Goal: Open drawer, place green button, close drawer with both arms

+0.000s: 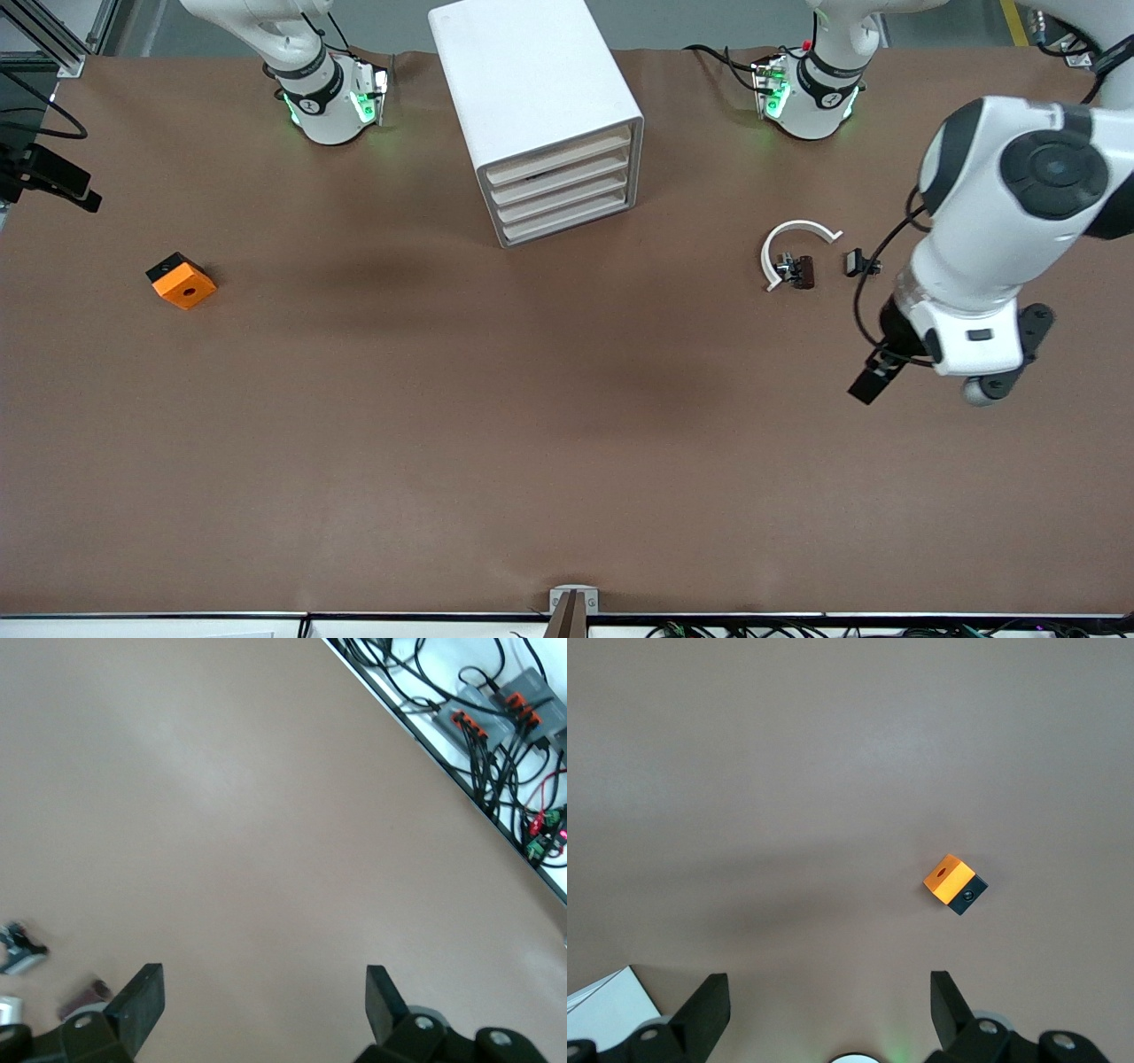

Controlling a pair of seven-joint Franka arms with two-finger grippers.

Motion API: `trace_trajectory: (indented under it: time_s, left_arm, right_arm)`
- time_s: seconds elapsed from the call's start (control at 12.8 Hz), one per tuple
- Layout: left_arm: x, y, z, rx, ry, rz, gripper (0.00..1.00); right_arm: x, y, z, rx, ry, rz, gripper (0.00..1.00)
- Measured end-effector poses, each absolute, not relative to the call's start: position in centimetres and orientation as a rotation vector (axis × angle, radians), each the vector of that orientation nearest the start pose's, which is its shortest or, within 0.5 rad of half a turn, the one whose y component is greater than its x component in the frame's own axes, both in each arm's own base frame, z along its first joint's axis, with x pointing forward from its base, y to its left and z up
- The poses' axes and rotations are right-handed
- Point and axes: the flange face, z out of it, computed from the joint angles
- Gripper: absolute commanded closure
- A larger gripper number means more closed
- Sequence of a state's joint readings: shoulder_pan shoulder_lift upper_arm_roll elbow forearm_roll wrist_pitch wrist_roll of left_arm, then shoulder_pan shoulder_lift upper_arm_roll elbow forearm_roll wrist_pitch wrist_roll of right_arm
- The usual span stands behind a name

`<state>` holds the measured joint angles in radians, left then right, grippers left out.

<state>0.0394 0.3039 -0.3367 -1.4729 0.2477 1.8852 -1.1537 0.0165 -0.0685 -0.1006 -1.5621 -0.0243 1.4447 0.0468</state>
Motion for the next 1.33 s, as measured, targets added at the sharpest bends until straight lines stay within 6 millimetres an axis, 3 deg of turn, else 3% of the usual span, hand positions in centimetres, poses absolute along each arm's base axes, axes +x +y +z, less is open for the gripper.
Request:
trace_trajectory:
  time_s: [0.23, 0.47, 0.86, 1.33]
  left_arm:
    - [63.9, -12.5, 53.5, -2.848, -1.107, -0.232, 0.00]
    - [62.9, -8.8, 56.1, -2.880, -1.004, -0.212, 0.00]
    - [58.6, -2.5, 61.2, -2.956, -0.759, -0.147, 0.00]
    - [54.6, 2.4, 64.2, -3.023, -0.399, -0.018, 0.00]
  right_arm:
    - [51.8, -4.9, 65.4, -3.150, 0.209, 0.079, 0.00]
    - [51.8, -4.8, 65.4, -3.150, 0.209, 0.079, 0.00]
    - [51.8, -4.8, 65.4, -3.150, 0.209, 0.079, 0.00]
    - [51.8, -4.7, 65.4, -3.151, 0.205, 0.079, 0.00]
